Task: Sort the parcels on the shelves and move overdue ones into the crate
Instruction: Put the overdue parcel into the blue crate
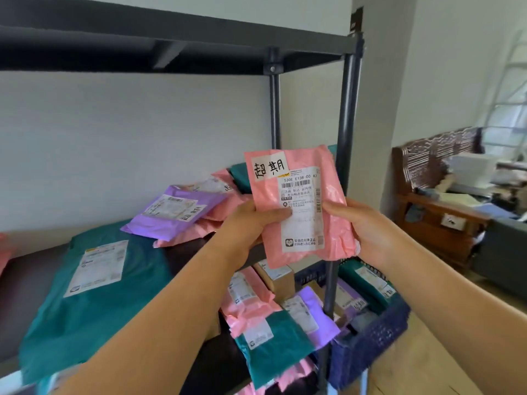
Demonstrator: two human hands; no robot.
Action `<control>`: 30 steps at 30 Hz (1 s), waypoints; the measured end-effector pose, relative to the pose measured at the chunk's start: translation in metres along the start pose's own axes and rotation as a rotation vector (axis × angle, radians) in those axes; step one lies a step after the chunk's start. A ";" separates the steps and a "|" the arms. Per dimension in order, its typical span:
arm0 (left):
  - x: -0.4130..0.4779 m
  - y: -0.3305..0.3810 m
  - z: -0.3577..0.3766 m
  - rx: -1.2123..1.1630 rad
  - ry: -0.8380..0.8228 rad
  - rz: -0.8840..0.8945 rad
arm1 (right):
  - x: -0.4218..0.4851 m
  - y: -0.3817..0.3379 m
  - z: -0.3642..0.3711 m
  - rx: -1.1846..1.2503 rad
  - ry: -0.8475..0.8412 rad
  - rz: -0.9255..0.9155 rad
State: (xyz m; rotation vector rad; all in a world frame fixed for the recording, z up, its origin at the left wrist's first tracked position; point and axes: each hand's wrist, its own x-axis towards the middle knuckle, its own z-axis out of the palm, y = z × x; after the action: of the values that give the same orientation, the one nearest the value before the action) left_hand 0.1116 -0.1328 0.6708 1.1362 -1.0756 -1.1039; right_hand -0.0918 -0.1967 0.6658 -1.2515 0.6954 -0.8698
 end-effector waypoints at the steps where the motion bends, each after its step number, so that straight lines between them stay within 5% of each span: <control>1: 0.007 -0.005 0.014 0.023 0.001 -0.010 | -0.002 -0.002 -0.017 0.000 0.019 0.004; 16: 0.080 -0.112 0.224 0.135 -0.049 -0.148 | -0.021 0.036 -0.257 0.082 0.305 0.148; 30: 0.187 -0.245 0.271 0.090 0.002 -0.456 | 0.044 0.114 -0.354 -0.126 0.459 0.366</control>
State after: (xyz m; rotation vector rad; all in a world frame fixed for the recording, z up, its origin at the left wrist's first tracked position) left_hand -0.1541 -0.3725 0.4706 1.5006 -0.8919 -1.4146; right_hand -0.3466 -0.4036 0.4862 -0.9922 1.3190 -0.8198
